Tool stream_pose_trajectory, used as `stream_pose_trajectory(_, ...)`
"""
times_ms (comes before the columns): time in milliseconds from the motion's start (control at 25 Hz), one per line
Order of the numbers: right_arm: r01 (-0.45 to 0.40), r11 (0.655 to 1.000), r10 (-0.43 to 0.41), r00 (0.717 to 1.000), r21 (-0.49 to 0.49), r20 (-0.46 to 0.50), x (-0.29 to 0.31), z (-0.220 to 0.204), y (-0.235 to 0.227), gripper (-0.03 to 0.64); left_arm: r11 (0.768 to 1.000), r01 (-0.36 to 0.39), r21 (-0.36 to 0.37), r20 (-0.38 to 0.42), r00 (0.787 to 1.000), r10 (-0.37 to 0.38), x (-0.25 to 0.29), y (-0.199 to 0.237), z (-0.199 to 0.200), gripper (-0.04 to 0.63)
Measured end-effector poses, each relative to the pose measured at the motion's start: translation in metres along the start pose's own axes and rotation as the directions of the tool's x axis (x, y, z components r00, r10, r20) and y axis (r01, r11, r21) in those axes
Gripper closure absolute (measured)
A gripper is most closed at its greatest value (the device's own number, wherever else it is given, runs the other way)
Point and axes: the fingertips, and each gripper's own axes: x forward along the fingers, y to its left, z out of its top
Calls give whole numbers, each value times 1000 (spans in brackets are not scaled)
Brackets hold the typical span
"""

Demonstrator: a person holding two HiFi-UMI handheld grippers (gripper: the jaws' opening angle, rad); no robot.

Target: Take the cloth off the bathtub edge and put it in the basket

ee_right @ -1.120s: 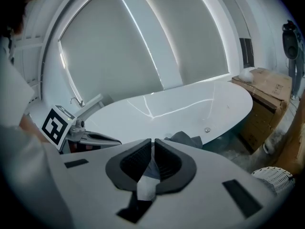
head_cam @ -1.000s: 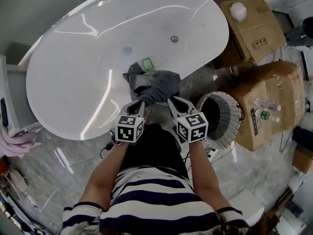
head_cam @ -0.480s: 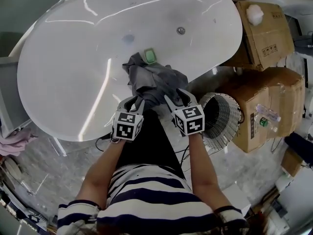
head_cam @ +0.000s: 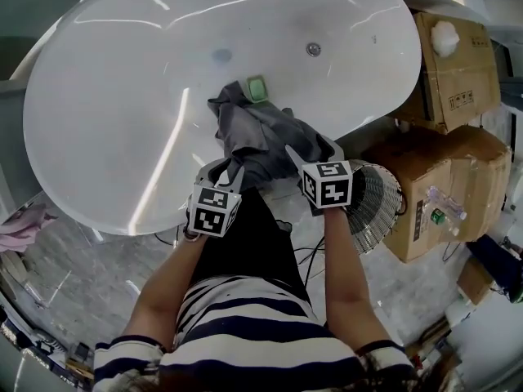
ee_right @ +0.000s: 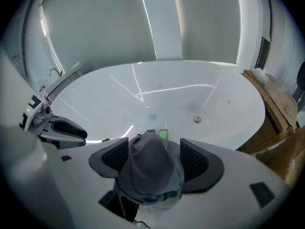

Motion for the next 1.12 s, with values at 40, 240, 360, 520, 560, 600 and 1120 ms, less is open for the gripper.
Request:
stream_pose_trajectory(40,-2,1000,2,1000,10,-14,3,0,-3,288,1000,-2,-10,0,1000,2,0,1,-1,474)
stream_pose_trajectory(240,-25,999,29,995,48,-96,19,-5,-14,275,1000,-9,-23,-17,1000,8,1,7,-7,474)
stream_pose_trajectory(360,-34,996,45,989,83,-141,29,-10,-15,272,999,-9,-40,-20,1000,9,2,9,-10,474)
stream_pose_trajectory(520,-43,997,55,980,68,-191,35,-13,-9,273,998,-6,-61,-17,1000,5,2,11,-9,474)
stream_pose_trajectory(560,-49,997,59,977,56,-206,36,-14,-6,275,998,-5,-67,-16,1000,4,2,11,-9,474)
stream_pose_trajectory(600,-56,997,65,973,47,-219,37,-15,-3,276,997,-5,-74,-13,1000,4,2,11,-8,474)
stream_pose_trajectory(1120,-86,996,88,972,22,-220,36,-19,28,430,995,12,-101,8,1000,-12,-4,12,-8,474)
